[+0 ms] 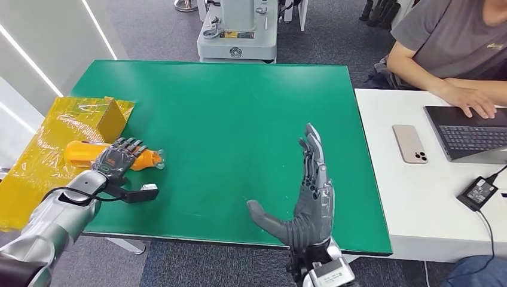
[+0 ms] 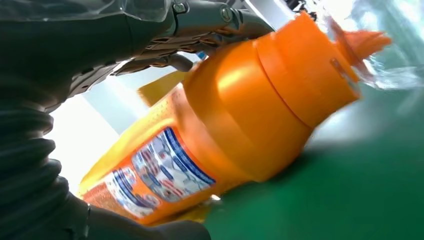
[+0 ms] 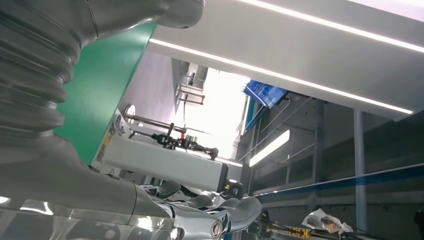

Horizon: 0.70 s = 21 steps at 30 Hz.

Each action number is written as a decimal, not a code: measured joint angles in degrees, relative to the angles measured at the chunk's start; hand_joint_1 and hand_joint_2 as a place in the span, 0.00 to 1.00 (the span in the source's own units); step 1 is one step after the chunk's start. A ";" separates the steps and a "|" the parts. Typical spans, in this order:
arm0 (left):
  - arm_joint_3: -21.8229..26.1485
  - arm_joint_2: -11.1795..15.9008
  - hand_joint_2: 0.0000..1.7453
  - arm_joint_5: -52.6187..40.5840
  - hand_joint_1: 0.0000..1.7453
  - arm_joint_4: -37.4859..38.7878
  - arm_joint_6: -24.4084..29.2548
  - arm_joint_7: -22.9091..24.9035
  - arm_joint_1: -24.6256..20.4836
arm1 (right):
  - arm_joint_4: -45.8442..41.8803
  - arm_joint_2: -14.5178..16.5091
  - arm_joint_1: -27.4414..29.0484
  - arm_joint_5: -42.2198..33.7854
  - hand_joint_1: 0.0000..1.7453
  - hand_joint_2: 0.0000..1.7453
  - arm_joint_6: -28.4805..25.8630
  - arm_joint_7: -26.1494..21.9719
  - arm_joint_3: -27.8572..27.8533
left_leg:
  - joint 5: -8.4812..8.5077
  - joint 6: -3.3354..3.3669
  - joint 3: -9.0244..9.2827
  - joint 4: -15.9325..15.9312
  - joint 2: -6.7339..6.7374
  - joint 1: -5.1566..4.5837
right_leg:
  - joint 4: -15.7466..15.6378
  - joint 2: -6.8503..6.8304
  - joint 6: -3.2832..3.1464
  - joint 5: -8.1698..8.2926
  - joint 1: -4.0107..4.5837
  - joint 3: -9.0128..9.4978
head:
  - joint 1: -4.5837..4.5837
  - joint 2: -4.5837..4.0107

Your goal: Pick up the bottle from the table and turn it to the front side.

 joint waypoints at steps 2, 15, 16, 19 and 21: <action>0.01 0.65 1.00 -0.31 0.00 0.00 0.23 0.32 -0.58 | -0.15 -0.08 0.30 0.28 0.00 1.00 -0.18 -0.04 -0.03 | 0.00 0.00 -0.01 0.00 -0.01 0.00 | 0.00 0.00 -0.01 -0.01 0.00 0.00 | 0.00 0.00; 2.08 5.60 1.00 -2.07 0.00 -0.62 4.41 3.99 -6.11 | -2.32 -0.13 1.63 2.54 0.00 1.00 2.16 0.42 -0.57 | -0.01 -0.01 -0.04 -0.01 0.00 0.00 | 0.00 0.00 -0.02 -0.01 0.01 -0.04 | 0.00 0.00; 2.17 5.83 1.00 -2.07 0.00 -0.70 4.41 3.99 -6.45 | -2.42 -0.13 1.65 2.54 0.00 1.00 2.22 0.43 -0.60 | -0.01 -0.01 -0.04 -0.01 0.00 0.00 | 0.00 0.01 -0.02 -0.01 0.00 -0.04 | -0.01 0.00; 2.25 6.22 1.00 -2.10 0.00 -0.80 4.48 4.03 -7.10 | -2.55 -0.11 1.69 2.55 0.00 1.00 2.34 0.43 -0.65 | -0.01 -0.01 -0.03 -0.01 0.01 -0.01 | 0.00 0.01 -0.02 -0.01 0.00 -0.03 | 0.00 0.00; 2.25 6.29 1.00 -2.13 0.00 -0.85 4.69 4.25 -7.21 | -2.61 -0.11 1.70 2.59 0.00 1.00 2.46 0.43 -0.66 | -0.01 -0.01 -0.04 -0.01 0.01 -0.01 | 0.00 0.01 -0.02 -0.01 0.00 -0.03 | 0.00 0.00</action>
